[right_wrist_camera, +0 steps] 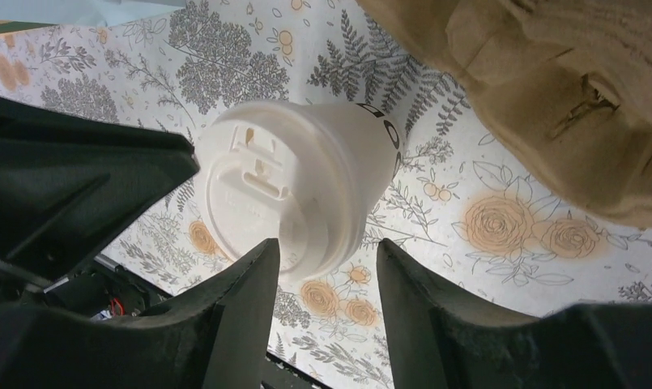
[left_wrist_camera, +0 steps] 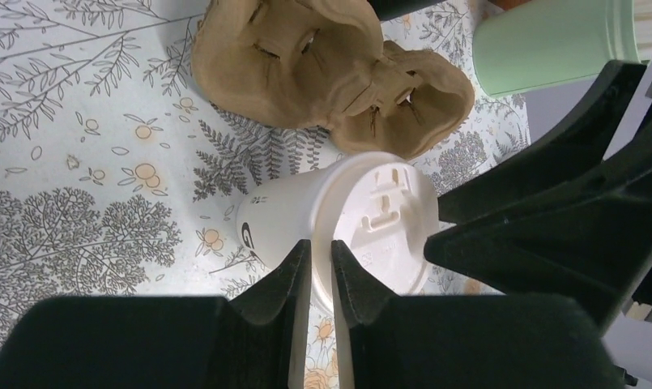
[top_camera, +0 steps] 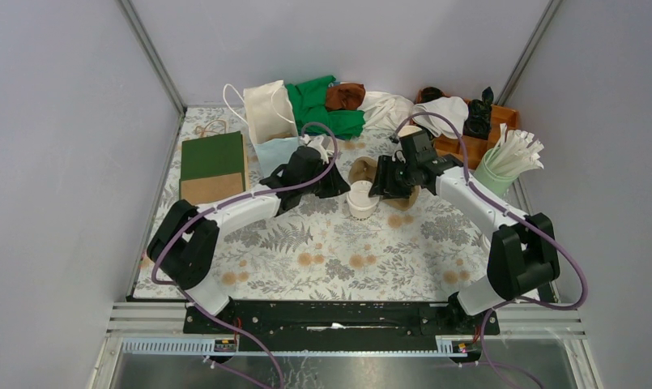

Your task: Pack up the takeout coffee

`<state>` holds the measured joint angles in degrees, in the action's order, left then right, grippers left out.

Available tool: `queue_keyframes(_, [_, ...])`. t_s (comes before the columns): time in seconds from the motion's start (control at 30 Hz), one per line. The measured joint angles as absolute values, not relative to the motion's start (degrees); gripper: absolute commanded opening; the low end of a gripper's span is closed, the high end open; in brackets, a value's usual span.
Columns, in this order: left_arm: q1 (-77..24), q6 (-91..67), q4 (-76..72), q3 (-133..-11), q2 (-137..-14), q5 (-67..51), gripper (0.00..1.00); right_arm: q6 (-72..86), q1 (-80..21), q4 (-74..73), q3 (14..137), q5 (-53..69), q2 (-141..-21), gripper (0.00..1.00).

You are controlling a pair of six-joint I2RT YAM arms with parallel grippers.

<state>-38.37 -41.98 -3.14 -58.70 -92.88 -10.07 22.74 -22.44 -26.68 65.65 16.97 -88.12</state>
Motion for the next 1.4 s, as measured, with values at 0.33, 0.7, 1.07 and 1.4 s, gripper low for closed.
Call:
queue_keyframes(0.33, [-38.1,-39.8,-0.8,-60.4,-93.0,-9.8,0.22,23.8,-22.4,-28.1,65.8,14.4,-87.0,0.47])
queue_keyframes(0.7, [-39.4,-39.4,0.9,-60.4,-90.1,-10.4,0.26,23.2,-22.4,-28.0,70.0,14.7,-88.7,0.41])
queue_keyframes(1.07, [-39.5,-37.8,3.2,-63.6,-92.2,-12.3,0.26,23.2,-22.4,-28.0,70.0,16.1,-89.4,0.37])
queue_keyframes(1.4, [-39.5,-37.3,3.4,-64.2,-94.0,-13.5,0.26,23.5,-22.4,-27.9,69.1,16.2,-89.4,0.36])
